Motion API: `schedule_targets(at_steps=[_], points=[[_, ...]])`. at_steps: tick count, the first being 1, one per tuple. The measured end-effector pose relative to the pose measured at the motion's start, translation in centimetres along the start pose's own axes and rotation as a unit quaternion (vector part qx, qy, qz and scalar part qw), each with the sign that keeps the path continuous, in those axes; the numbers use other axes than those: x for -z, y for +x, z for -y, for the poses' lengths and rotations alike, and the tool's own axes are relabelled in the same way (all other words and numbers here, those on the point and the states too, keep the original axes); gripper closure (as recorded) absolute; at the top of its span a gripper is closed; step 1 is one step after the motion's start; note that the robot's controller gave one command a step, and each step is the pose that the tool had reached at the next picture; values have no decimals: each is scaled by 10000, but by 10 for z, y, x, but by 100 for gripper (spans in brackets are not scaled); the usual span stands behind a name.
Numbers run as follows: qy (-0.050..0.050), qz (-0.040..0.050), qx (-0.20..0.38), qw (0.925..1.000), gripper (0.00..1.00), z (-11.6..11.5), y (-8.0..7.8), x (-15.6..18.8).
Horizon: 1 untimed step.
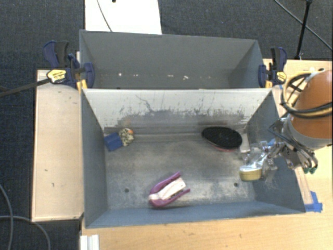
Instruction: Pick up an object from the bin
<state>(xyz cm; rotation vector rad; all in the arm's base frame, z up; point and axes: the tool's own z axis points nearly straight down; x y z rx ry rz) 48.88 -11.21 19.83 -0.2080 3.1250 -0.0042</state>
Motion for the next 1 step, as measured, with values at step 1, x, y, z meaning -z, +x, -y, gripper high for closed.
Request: schedule_targets(at_steps=[1], points=[[-2, -6, 2524, 9676, 100, 16, 1, 144]])
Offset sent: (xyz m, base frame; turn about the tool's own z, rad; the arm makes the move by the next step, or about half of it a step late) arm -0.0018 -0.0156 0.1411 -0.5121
